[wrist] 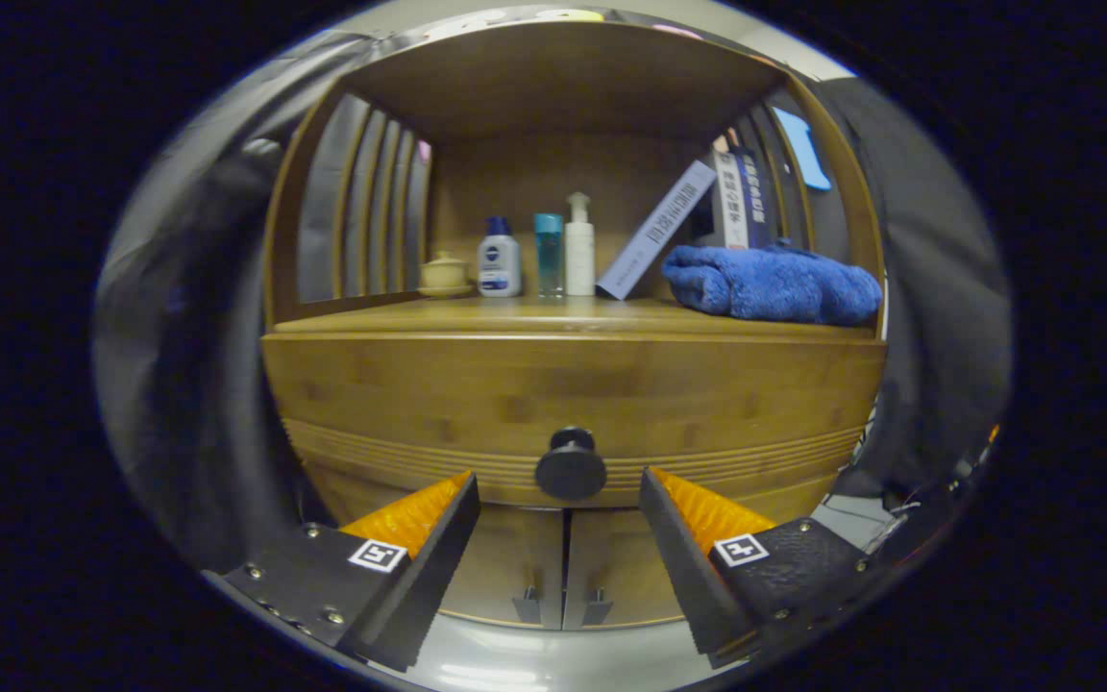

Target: Pull open the drawer, take out the items inside it, and place them on the countertop above the cabinet.

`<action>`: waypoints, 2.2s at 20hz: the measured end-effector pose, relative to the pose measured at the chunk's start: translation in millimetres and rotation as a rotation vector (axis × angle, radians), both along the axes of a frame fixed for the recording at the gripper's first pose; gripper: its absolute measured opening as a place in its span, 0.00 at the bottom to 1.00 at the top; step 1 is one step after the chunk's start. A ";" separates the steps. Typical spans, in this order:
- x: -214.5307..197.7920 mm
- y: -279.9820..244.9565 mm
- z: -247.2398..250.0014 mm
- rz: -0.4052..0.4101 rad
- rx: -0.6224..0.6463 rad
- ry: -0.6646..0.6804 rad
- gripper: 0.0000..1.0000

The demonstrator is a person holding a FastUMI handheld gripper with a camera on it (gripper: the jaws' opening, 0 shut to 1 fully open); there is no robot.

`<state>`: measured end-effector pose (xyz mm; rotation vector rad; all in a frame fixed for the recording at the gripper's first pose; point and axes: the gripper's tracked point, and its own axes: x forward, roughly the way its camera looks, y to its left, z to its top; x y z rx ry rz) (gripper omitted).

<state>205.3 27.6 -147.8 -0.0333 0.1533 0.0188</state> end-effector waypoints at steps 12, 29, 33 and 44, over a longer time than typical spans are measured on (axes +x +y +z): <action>32.0 0.0 0.7 -0.004 -0.029 -0.123 0.43; -87.2 -9.3 -9.0 -0.017 0.006 -0.057 0.30; -123.5 -8.2 -11.4 -0.012 0.022 -0.059 0.30; -191.1 -19.2 -33.3 0.014 -0.036 -0.019 0.30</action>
